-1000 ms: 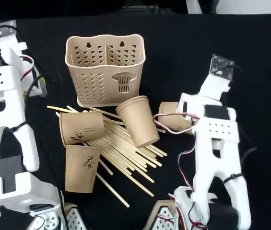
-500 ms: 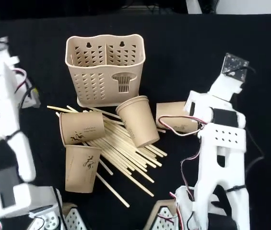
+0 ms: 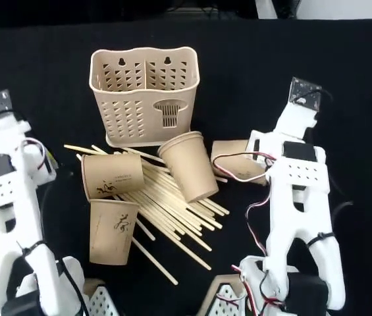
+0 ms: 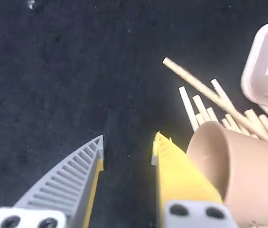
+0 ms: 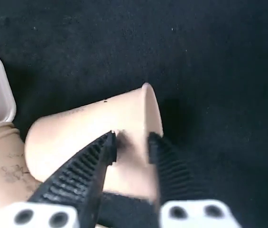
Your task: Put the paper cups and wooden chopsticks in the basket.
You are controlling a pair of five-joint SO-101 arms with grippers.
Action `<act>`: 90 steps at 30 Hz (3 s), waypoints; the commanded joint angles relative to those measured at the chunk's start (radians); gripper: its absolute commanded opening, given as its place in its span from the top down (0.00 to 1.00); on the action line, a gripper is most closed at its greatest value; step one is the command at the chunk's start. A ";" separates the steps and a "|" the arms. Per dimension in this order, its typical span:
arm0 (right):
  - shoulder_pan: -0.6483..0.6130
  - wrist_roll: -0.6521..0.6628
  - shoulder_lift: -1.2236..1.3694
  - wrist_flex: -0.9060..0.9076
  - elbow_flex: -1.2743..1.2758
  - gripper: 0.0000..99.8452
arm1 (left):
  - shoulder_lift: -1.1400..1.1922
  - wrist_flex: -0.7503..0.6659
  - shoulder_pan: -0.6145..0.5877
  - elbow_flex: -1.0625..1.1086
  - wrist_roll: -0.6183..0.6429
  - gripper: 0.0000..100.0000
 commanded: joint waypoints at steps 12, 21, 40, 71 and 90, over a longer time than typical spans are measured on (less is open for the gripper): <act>-0.011 0.164 -0.415 0.115 -0.041 0.99 | -0.043 -0.348 -0.012 0.317 0.110 0.83; -0.029 0.242 -0.616 0.160 -0.002 0.99 | -0.046 -0.465 -0.028 0.435 0.110 0.83; 0.066 0.193 -0.430 0.038 0.051 0.81 | -0.049 -0.466 -0.085 0.435 0.110 0.83; 0.167 0.161 0.318 0.250 -0.417 0.81 | -0.048 -0.466 -0.087 0.435 0.110 0.83; 0.170 0.272 0.349 0.451 -0.596 0.99 | -0.051 -0.466 -0.087 0.433 0.110 0.83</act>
